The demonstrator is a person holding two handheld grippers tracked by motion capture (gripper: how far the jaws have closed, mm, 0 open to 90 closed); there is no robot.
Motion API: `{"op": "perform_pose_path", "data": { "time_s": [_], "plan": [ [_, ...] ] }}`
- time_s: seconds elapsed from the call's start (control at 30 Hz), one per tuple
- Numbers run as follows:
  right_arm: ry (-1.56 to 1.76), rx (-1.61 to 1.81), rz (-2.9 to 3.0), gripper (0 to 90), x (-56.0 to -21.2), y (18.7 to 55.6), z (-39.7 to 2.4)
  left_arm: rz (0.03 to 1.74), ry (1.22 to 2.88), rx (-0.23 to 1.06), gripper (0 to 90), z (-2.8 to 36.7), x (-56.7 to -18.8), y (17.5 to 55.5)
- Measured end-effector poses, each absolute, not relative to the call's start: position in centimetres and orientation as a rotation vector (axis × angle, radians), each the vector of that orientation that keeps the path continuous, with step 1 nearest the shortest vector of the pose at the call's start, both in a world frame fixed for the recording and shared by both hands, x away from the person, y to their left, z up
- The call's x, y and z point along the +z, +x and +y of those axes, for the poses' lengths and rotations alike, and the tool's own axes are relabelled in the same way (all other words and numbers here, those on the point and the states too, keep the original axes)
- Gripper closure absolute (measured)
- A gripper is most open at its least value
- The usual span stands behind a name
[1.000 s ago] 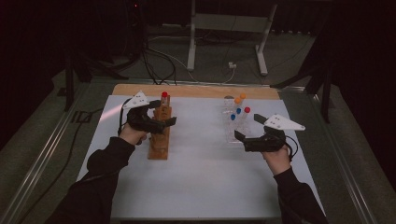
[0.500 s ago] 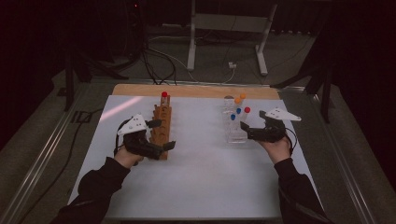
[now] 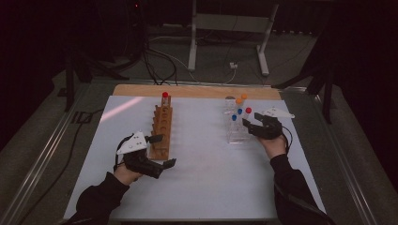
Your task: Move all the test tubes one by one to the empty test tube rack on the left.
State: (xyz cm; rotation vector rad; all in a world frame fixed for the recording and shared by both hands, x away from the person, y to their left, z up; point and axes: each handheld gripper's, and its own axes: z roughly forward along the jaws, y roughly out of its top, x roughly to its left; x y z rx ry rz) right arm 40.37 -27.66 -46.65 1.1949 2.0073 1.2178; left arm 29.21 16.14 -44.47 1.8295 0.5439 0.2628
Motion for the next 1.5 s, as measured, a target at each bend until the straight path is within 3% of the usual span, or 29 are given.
{"op": "perform_pose_path", "data": {
  "time_s": [0.1, 0.57, 0.93, 1.5],
  "plan": [
    [1.209, 1.204, 2.020, 49.2, -47.2, 40.9, -27.7, 0.542, 1.819, 0.270, 1.1, 16.3, -44.5, 29.0],
    [1.232, 1.196, 2.042, 73.1, -47.9, 42.3, -27.2, 0.551, 1.817, 0.264, 1.1, 16.6, -44.8, 29.2],
    [1.213, 1.209, 2.015, 75.1, -46.8, 42.0, -27.5, 0.557, 1.814, 0.254, 1.1, 16.6, -44.9, 29.3],
    [1.104, 1.217, 1.981, 75.1, -42.1, 40.6, -27.8, 0.552, 1.818, 0.251, 1.1, 16.6, -44.8, 29.4]
  ]
}}
